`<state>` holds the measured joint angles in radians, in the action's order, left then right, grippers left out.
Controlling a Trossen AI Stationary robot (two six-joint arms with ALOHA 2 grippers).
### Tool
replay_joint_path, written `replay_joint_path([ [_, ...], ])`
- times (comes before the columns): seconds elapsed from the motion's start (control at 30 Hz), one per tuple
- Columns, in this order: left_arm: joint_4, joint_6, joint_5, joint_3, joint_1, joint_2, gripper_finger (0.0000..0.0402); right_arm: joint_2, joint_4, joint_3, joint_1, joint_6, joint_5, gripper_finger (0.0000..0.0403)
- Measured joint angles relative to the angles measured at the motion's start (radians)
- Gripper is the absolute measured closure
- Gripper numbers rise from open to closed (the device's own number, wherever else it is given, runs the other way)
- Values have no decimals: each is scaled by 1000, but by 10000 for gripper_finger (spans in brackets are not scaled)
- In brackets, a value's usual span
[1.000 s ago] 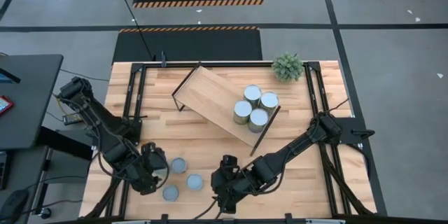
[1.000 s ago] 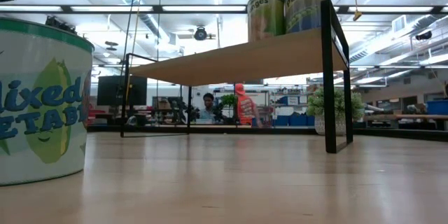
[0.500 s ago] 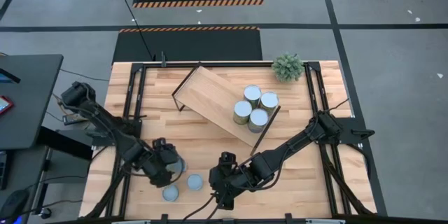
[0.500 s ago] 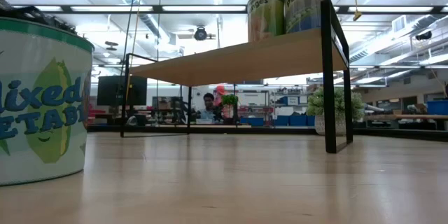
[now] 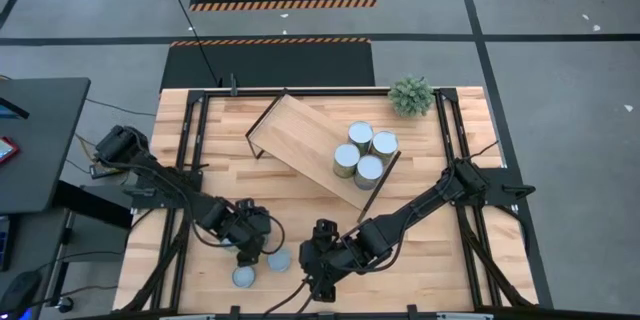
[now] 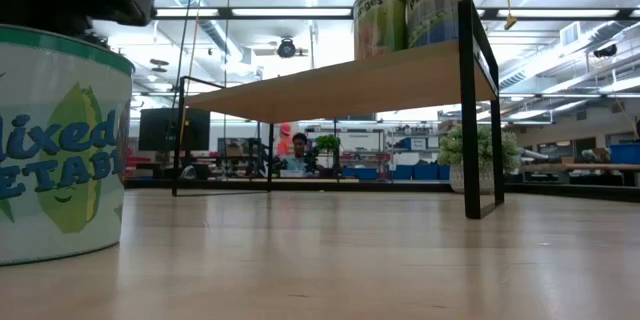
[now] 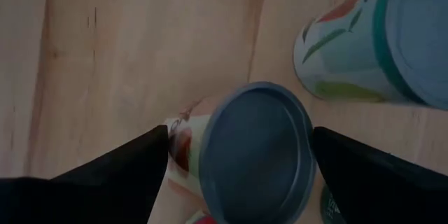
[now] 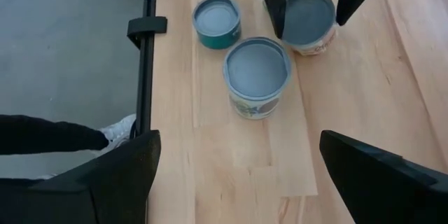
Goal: Pick and place cans onto a shelf
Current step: Put the canned diced tomatoes on the shelf
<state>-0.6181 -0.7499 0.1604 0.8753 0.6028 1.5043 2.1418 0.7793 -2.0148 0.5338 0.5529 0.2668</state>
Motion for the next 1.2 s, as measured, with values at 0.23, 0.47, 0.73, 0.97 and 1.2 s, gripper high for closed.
replay_joint_path([
  [0.23, -28, 15, -9, -3, -7, -17, 49, 0, 2, 0, 0, 2, -3, 5],
  [0.47, -74, 44, -11, -6, -30, -45, 49, 0, 2, 0, -1, 2, -26, 5],
  [0.73, -115, 66, -8, 17, -68, -98, 49, 0, 0, 0, -1, 5, -27, 5],
  [0.97, -105, 63, 65, 17, -38, -91, 49, 0, -10, 0, -1, 7, -33, 5],
  [1.2, -66, 77, 18, 17, -31, -51, 49, 0, -25, 0, -1, 31, -33, 5],
])
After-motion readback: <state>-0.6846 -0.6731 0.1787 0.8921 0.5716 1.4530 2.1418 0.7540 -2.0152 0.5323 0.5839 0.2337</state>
